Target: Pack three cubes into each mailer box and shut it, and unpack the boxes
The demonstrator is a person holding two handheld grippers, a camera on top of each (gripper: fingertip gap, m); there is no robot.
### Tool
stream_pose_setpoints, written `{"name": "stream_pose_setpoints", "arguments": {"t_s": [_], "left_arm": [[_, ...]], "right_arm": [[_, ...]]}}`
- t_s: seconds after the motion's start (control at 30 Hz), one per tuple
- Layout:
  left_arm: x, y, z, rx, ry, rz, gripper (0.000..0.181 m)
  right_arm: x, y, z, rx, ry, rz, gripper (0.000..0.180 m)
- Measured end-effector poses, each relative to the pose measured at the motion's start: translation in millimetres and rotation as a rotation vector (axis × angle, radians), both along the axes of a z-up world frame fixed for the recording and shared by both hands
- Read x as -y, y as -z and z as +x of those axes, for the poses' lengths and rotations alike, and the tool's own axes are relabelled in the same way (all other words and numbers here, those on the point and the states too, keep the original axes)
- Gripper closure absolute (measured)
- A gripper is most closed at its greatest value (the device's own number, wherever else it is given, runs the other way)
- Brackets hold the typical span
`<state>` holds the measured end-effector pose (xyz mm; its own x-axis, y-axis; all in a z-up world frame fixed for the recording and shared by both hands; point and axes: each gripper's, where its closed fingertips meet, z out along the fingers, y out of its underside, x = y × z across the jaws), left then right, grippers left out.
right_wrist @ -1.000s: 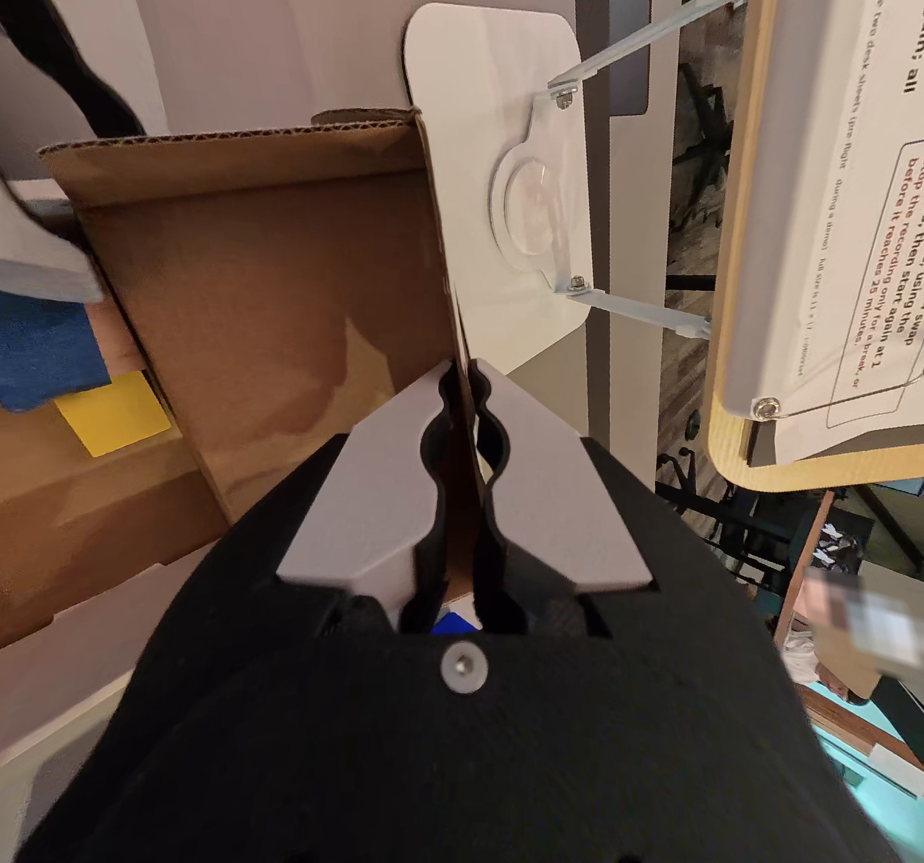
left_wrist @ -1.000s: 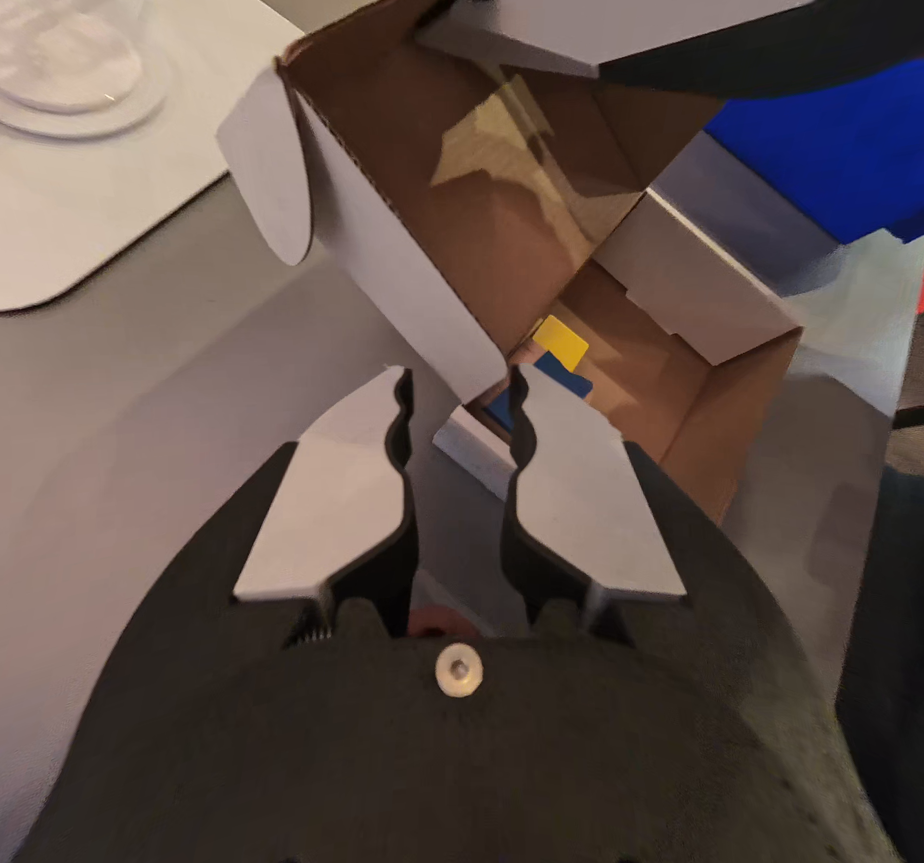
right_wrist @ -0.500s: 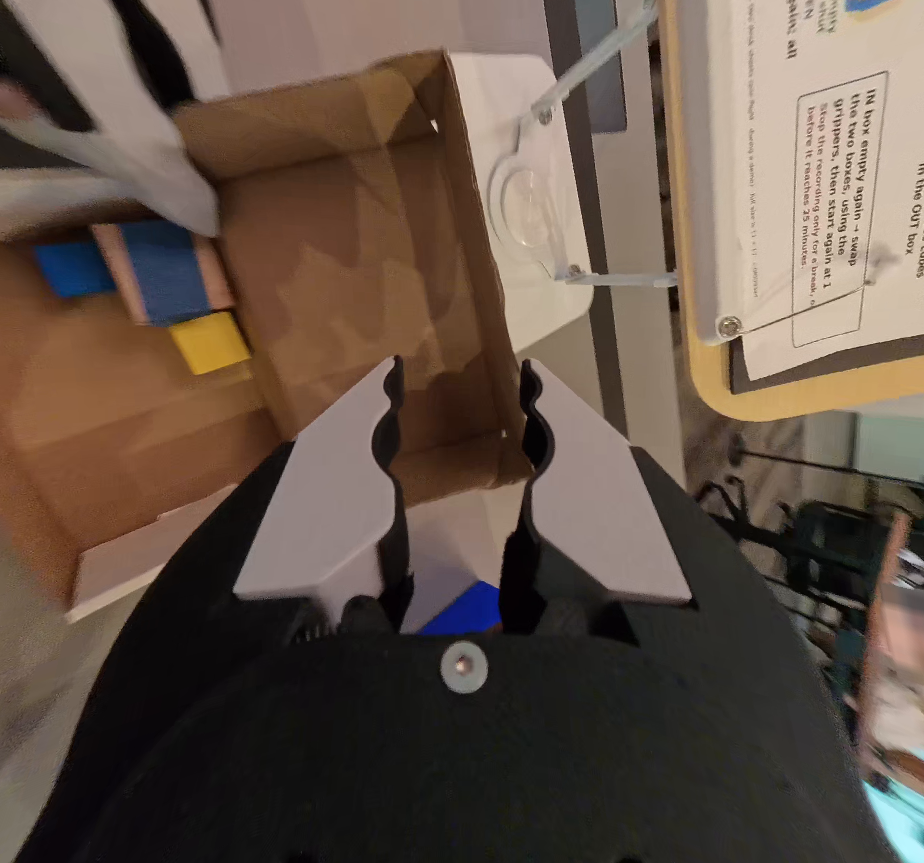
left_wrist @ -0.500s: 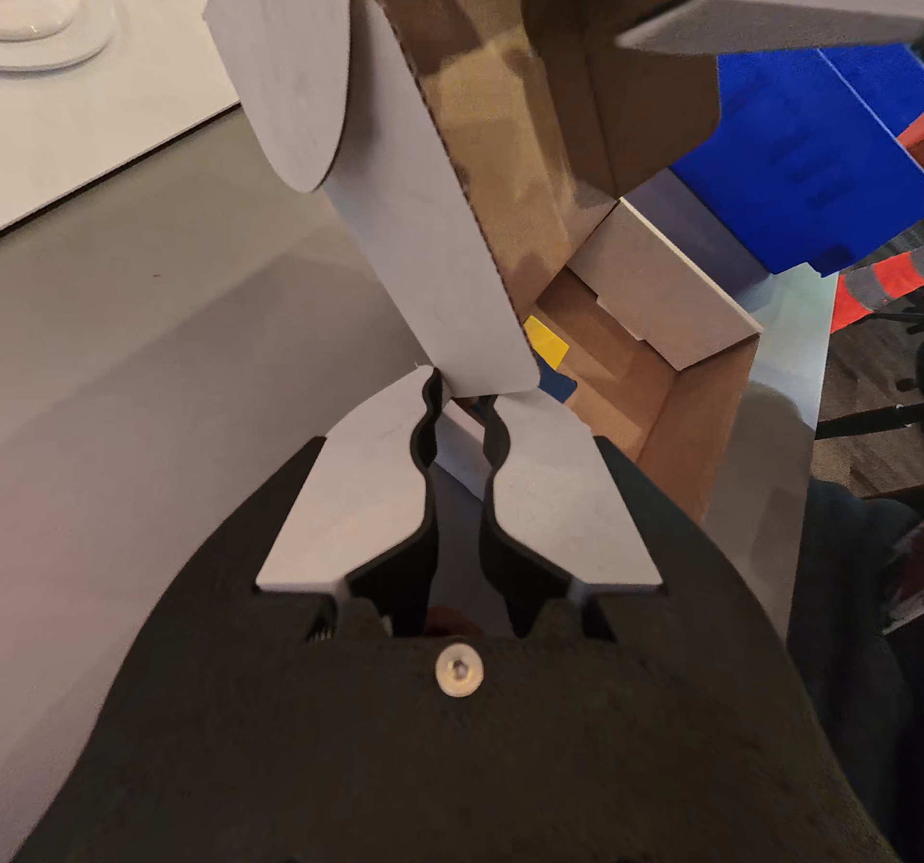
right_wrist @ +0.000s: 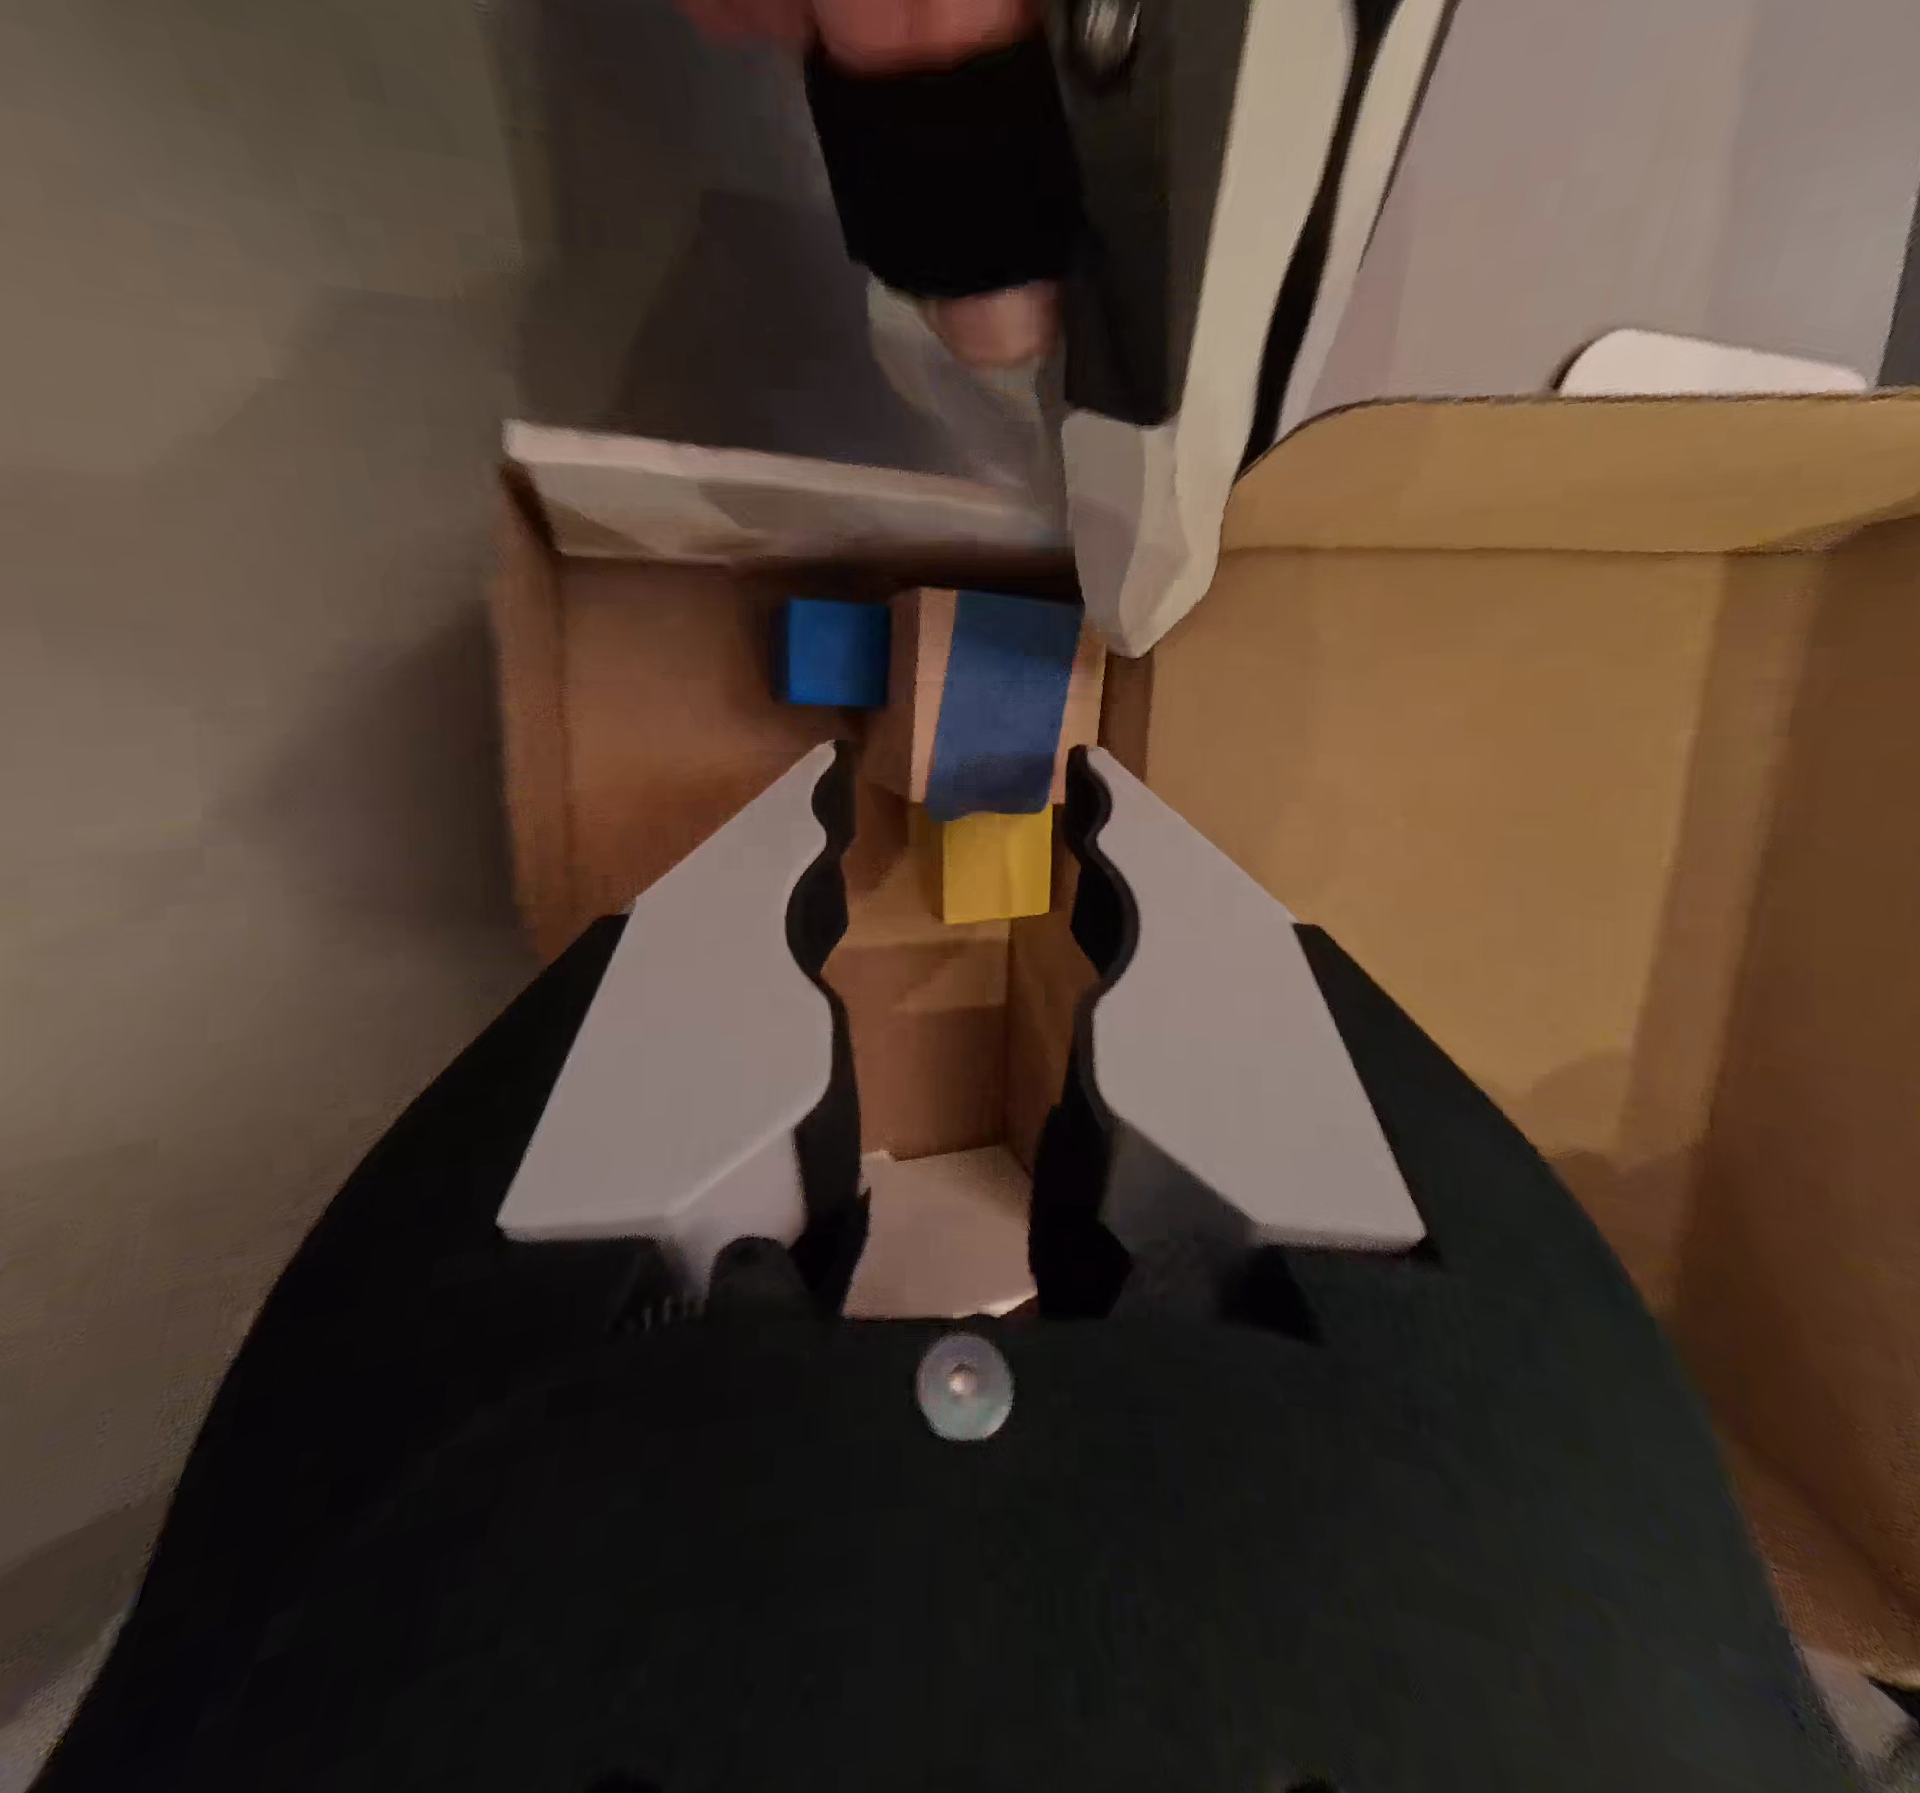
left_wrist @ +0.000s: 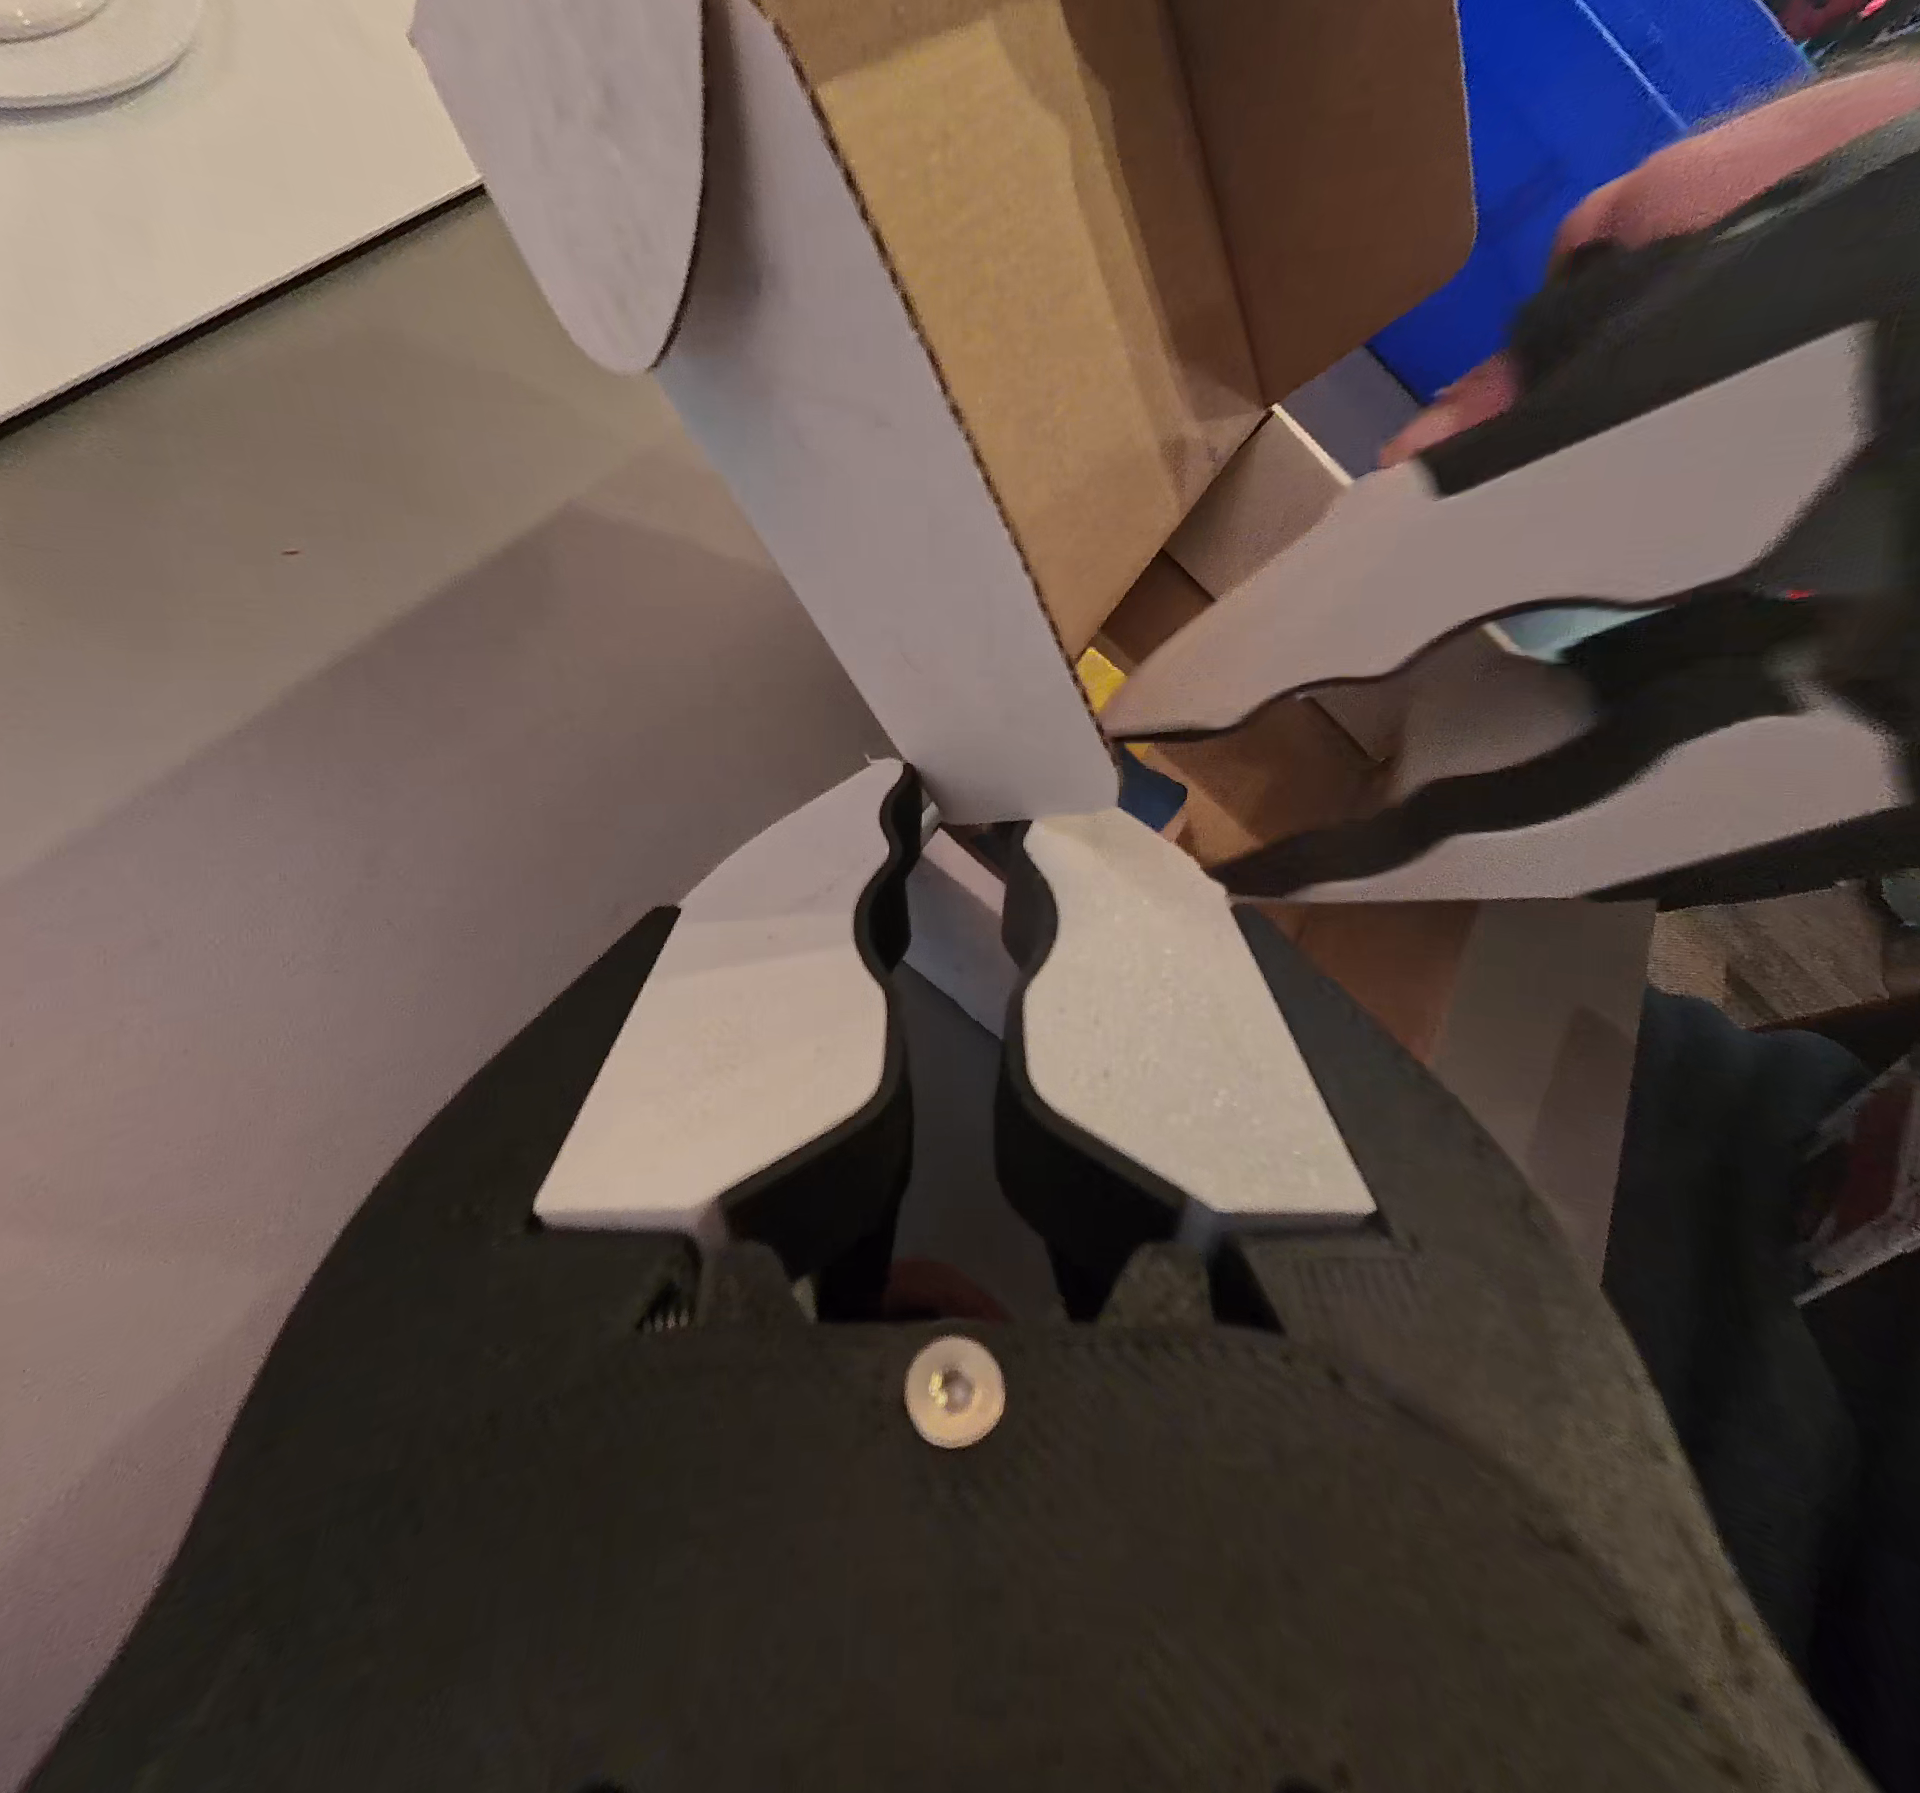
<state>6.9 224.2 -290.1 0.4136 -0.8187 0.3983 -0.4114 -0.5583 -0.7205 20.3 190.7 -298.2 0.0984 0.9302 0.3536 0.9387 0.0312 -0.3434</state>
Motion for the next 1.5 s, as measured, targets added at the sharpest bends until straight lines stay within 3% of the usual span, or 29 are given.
{"name": "stream_pose_setpoints", "arguments": {"t_s": [0.23,0.4,0.57,0.63,0.77,0.83,1.07,1.3,1.5], "left_arm": [[-4.4,2.4,-2.4,0.005,-0.012,-0.012,0.169],[-2.4,0.9,-1.5,-0.012,-0.018,0.019,0.170],[-2.4,0.9,-1.4,-0.008,-0.024,0.015,0.171],[-2.4,0.9,-1.1,-0.009,-0.025,0.016,0.171],[-2.0,0.7,-0.6,-0.008,-0.023,0.015,0.170],[-1.4,0.6,-0.6,-0.007,-0.021,0.014,0.171],[-0.8,0.5,-0.2,-0.002,-0.014,0.013,0.171],[-1.9,1.2,-2.8,0.004,-0.014,0.010,0.171],[-1.4,1.3,-3.3,0.005,-0.014,0.011,0.171]], "right_arm": [[-12.1,7.9,-0.2,0.039,-0.025,0.089,0.138],[2.5,5.8,8.5,0.081,-0.108,0.118,0.144],[26.0,3.6,28.0,0.116,-0.121,0.029,0.148],[30.2,-2.2,25.3,0.042,-0.107,-0.015,0.148],[22.8,2.2,25.7,0.084,-0.110,-0.027,0.123],[26.6,9.9,23.9,0.120,-0.153,-0.077,0.120],[24.8,28.1,18.8,0.168,-0.130,-0.202,0.135],[22.7,-12.3,15.4,-0.023,-0.096,-0.190,0.135],[24.6,-75.9,36.6,-0.223,-0.027,-0.110,0.135]]}}
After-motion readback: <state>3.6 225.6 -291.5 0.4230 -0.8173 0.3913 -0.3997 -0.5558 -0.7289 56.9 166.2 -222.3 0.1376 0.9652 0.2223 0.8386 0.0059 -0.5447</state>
